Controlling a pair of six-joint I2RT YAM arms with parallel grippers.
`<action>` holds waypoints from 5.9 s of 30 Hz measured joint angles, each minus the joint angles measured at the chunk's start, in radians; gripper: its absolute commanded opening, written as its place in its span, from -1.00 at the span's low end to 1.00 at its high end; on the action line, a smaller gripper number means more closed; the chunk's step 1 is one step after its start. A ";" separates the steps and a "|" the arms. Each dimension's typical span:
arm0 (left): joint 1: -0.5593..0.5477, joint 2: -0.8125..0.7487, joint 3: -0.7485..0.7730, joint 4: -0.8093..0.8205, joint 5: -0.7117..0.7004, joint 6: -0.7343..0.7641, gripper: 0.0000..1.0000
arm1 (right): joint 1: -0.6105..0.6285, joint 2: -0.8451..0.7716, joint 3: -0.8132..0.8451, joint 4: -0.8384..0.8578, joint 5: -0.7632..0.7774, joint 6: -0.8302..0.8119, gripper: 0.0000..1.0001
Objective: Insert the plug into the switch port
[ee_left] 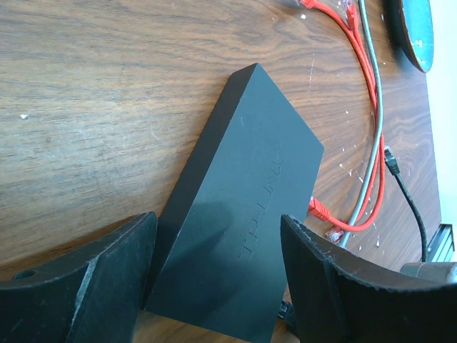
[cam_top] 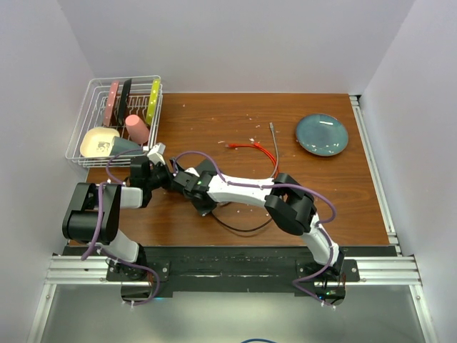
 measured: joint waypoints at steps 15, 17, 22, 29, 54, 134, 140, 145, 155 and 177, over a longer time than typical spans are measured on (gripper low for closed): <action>0.011 0.011 0.000 0.018 -0.005 0.000 0.50 | -0.007 0.034 0.055 -0.028 0.000 0.000 -1.00; 0.011 0.011 -0.001 0.020 -0.005 0.000 0.49 | -0.007 0.034 0.055 -0.028 0.000 -0.002 -1.00; 0.014 0.011 -0.003 0.023 -0.006 0.000 0.50 | -0.009 0.045 0.077 -0.043 0.000 -0.007 -1.00; 0.031 0.008 -0.003 0.034 -0.029 0.009 0.73 | -0.010 0.069 0.114 -0.061 0.019 -0.010 -1.00; 0.019 -0.016 -0.016 0.039 -0.045 0.029 0.52 | -0.022 0.019 0.023 0.025 -0.018 -0.042 -1.00; 0.011 0.043 -0.010 0.060 -0.055 0.029 0.02 | -0.025 -0.029 -0.047 -0.002 -0.006 0.009 -1.00; 0.011 0.043 -0.010 0.060 -0.053 0.029 0.01 | -0.022 -0.031 -0.049 -0.001 0.000 0.012 -1.00; 0.011 0.043 -0.010 0.060 -0.052 0.029 0.01 | -0.022 -0.029 -0.047 -0.002 0.002 0.013 -1.00; 0.011 0.047 -0.009 0.064 -0.045 0.029 0.01 | -0.019 -0.017 -0.027 -0.018 0.014 0.013 -1.00; 0.011 0.050 -0.009 0.066 -0.031 0.029 0.01 | -0.027 0.013 0.023 -0.025 0.022 0.012 -1.00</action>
